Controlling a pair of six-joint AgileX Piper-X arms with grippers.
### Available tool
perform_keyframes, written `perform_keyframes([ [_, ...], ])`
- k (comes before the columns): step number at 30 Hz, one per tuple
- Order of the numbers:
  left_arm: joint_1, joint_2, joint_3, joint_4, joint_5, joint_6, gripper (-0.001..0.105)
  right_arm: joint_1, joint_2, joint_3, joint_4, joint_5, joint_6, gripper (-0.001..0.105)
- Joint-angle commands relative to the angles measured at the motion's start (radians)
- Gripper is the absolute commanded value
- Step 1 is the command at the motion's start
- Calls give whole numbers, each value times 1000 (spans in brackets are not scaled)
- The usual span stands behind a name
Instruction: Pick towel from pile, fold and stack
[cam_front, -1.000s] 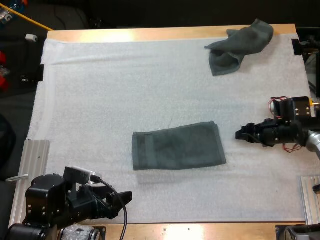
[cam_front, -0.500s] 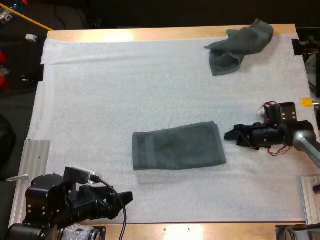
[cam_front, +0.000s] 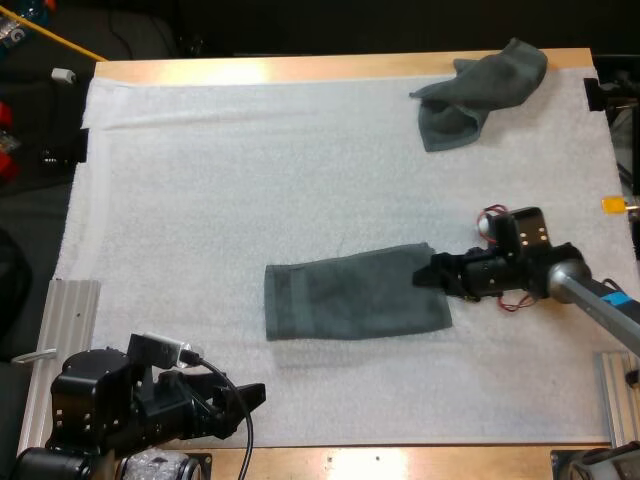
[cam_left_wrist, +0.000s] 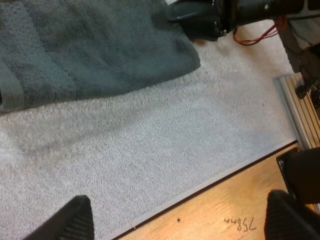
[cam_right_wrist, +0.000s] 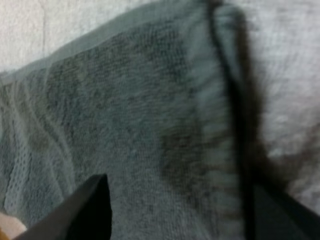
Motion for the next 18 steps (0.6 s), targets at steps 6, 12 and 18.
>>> perform_keyframes([
  [6,0,-3,-6,5,14,-5,68,61,39,7,8,9,22,54],
  [12,0,-3,-6,5,14,-5,68,57,39,7,49,98,51,29],
  [18,0,-3,-6,5,14,-5,68,59,-14,7,94,216,47,0],
])
